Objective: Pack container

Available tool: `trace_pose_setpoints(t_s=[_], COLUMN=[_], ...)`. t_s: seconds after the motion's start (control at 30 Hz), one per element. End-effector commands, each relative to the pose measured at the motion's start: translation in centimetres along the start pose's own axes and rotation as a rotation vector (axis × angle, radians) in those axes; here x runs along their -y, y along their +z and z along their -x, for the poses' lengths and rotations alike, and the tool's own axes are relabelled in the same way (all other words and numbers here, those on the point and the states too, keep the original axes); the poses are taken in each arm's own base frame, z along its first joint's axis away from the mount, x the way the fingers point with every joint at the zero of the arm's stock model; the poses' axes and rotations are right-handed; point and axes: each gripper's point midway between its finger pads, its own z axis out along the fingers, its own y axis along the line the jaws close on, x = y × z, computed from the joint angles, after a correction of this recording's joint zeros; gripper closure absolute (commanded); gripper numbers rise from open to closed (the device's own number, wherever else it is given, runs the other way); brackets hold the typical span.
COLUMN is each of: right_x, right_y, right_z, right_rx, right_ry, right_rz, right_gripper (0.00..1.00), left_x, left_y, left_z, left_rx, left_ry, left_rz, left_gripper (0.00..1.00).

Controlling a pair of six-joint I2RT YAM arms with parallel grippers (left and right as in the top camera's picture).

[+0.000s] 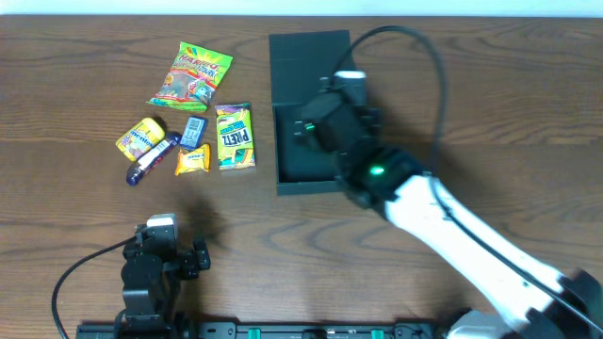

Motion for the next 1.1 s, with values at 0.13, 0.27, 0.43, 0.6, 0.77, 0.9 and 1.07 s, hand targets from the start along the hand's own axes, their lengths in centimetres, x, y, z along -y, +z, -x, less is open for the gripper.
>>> trace_pose_setpoints(t_s=[0.13,0.27,0.43,0.6,0.77,0.9,1.07], right_x=[5.9,9.6,11.6,12.3,13.9,13.4,13.8], right_y=[-4.6,-6.7,-9.5,-13.4,-16.9,-18.7,-19.9], right_z=[0.4,-0.9,-2.2,-3.1,-4.3,-6.4,-9.7], right_rx=[-0.093,-0.170,-0.229,-0.212,-0.125,-0.121,-0.231], right_ry=[-0.120,-0.119,-0.107,-0.085,-0.058,-0.098,-0.123], right_rz=[-0.046,-0.119,-0.122,-0.047,-0.002,0.118,0.157], right_gripper=[0.01,0.01,0.04,0.04,0.01,0.01,0.02], left_x=[-0.4,-0.4,-0.4,-0.4,-0.4,-0.4,-0.4], left_y=[0.1,0.1,0.1,0.1,0.1,0.1,0.1], left_z=[-0.3,-0.3,-0.2,-0.3,-0.3,-0.2,-0.2], left_rx=[-0.004,-0.004,-0.004,-0.004,-0.004,-0.004,-0.004], left_ry=[0.002,0.002,0.002,0.002,0.002,0.002,0.002], left_rz=[0.024,0.024,0.024,0.024,0.024,0.024,0.024], left_gripper=[0.05,0.05,0.05,0.05,0.05,0.05,0.04])
